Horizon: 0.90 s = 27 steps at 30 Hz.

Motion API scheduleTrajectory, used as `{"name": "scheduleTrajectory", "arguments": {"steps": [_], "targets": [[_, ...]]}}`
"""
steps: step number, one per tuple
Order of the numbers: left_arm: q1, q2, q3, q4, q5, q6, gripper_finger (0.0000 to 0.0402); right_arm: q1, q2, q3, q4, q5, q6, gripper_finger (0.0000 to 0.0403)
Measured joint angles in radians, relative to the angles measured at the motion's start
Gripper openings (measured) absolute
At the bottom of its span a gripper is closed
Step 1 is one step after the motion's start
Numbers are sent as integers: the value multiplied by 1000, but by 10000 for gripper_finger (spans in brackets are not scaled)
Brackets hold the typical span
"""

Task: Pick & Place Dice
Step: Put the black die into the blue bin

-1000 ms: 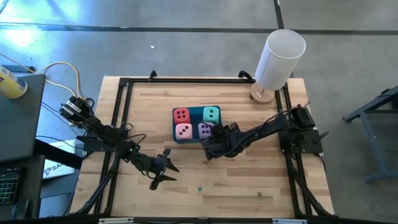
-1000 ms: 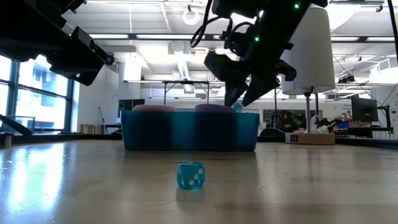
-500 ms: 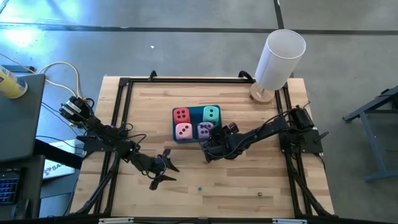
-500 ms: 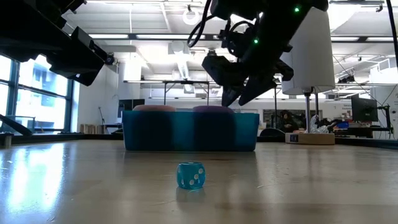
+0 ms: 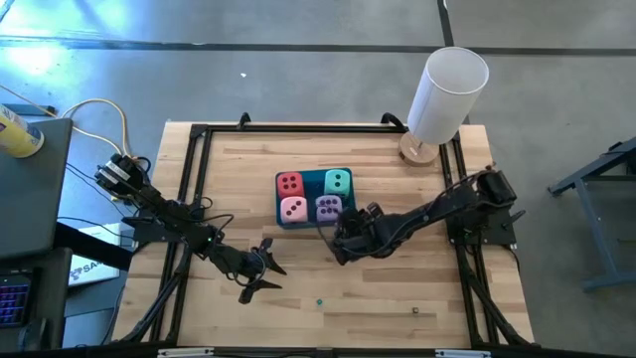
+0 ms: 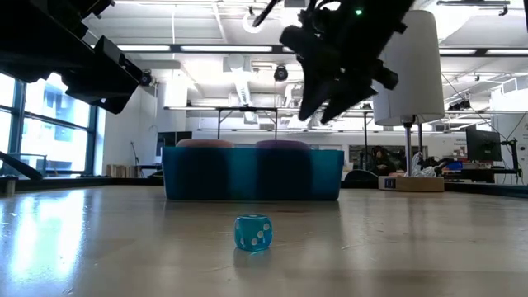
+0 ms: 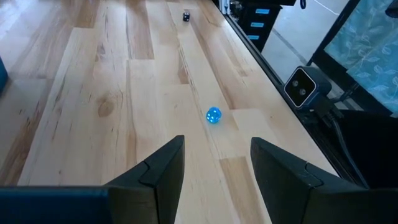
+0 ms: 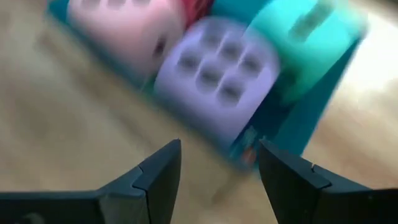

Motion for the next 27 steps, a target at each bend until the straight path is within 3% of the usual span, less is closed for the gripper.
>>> {"name": "scheduleTrajectory", "arguments": {"steps": [6, 19, 27], "targets": [[0, 0, 0, -4, 0, 0, 179, 40, 0, 0, -62, -197, 18, 201], [0, 0, 0, -3, -8, -1, 179, 127, -1, 0, -42, -172, 60, 201], [0, 0, 0, -2, -8, -1, 179, 209, -1, 0, 101, -159, 17, 201]]}}
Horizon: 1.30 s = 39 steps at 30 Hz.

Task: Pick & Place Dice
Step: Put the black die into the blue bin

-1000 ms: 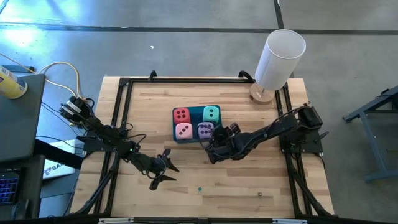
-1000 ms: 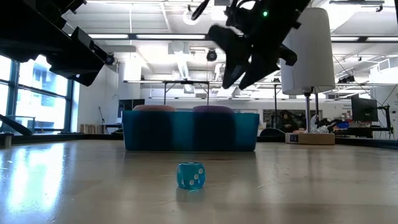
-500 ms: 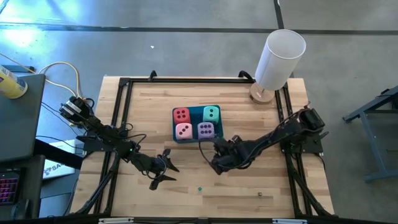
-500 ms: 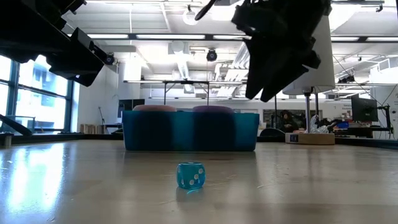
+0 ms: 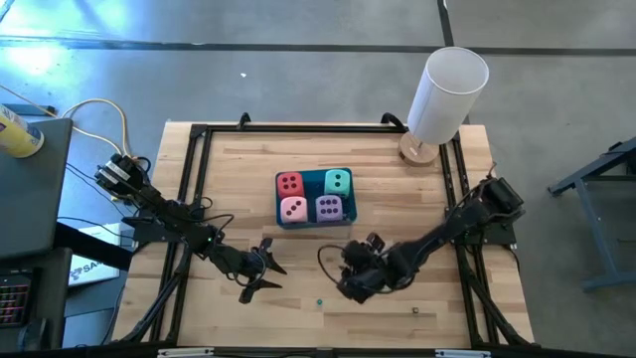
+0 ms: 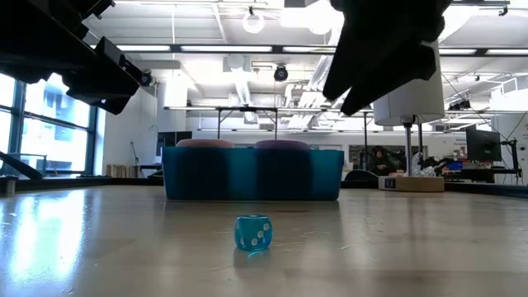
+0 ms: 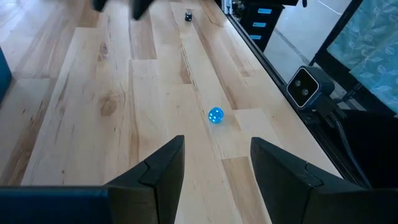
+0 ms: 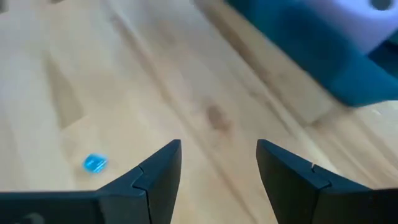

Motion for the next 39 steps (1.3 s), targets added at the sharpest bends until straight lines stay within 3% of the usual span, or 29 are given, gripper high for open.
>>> {"name": "scheduleTrajectory", "arguments": {"steps": [6, 13, 23, 39], "targets": [[0, 0, 0, 0, 0, 0, 179, 89, 0, 0, 40, 0, -5, 201], [0, 0, 0, 0, 0, 0, 179, 187, -1, 0, 37, -7, 111, 201], [0, 0, 0, 0, 0, 0, 179, 289, -1, 0, 37, -162, 285, 201], [0, 0, 0, 0, 1, 0, 179, 424, -1, 0, 104, -172, 519, 201]]}}
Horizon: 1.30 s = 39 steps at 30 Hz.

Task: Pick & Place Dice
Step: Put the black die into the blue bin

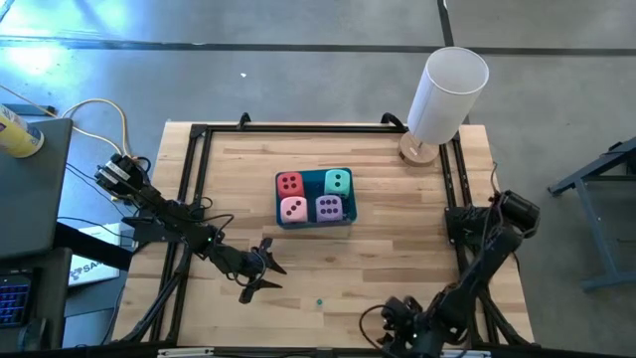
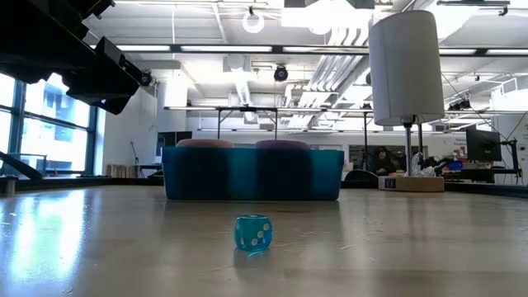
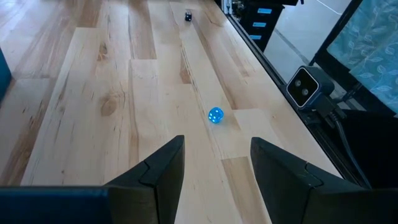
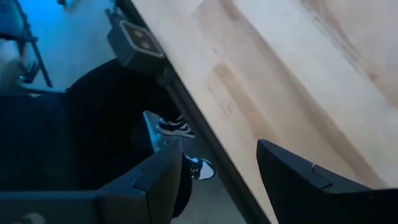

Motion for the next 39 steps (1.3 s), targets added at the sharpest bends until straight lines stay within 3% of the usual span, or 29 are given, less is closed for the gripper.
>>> {"name": "scheduleTrajectory", "arguments": {"steps": [20, 33, 39], "targets": [[0, 0, 0, 0, 1, -15, 179, 77, 0, 0, 155, -8, 163, 201], [0, 0, 0, 0, 1, -15, 179, 151, 0, 0, 152, -10, 458, 201], [0, 0, 0, 0, 1, -15, 179, 179, 0, 0, 67, -17, 638, 201]]}}
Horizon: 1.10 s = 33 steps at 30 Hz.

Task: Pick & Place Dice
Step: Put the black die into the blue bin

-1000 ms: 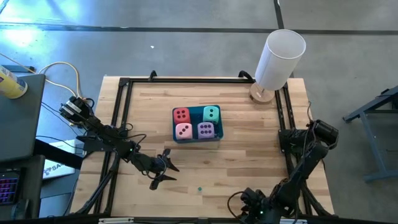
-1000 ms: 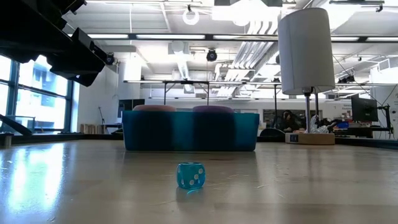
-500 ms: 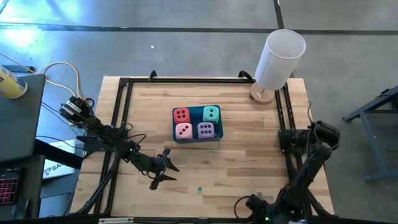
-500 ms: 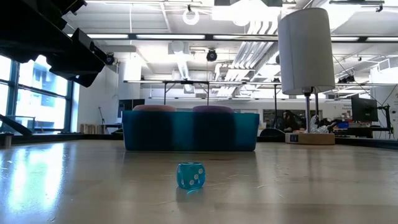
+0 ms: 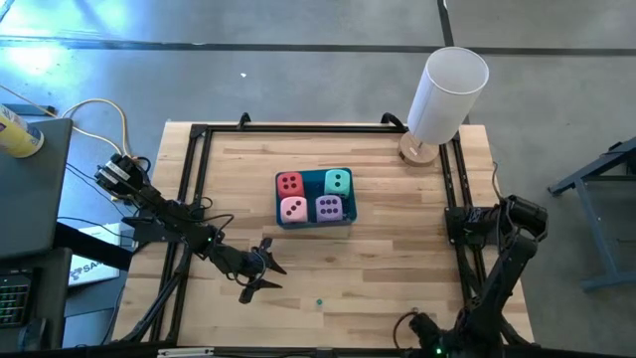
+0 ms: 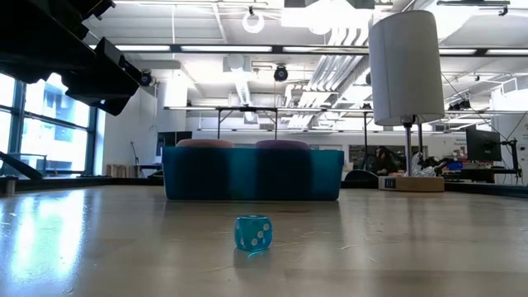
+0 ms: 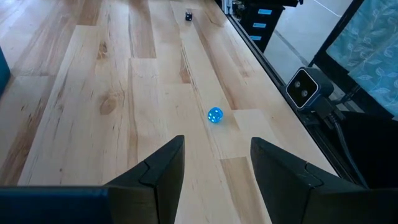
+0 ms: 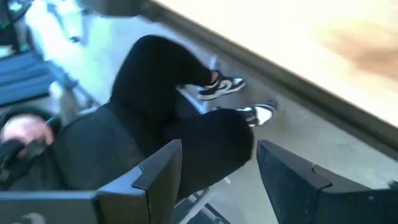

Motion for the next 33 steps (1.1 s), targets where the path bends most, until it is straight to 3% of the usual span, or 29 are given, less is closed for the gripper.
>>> {"name": "scheduleTrajectory", "arguments": {"steps": [7, 17, 33], "targets": [[0, 0, 0, 0, 0, 0, 179, 0, 0, 0, -163, -96, 126, 201], [0, 0, 0, 0, 0, 0, 179, -19, 0, 0, -403, -94, 121, 201], [0, 0, 0, -1, 0, 0, 179, -48, 2, 0, -500, -89, 119, 201]]}}
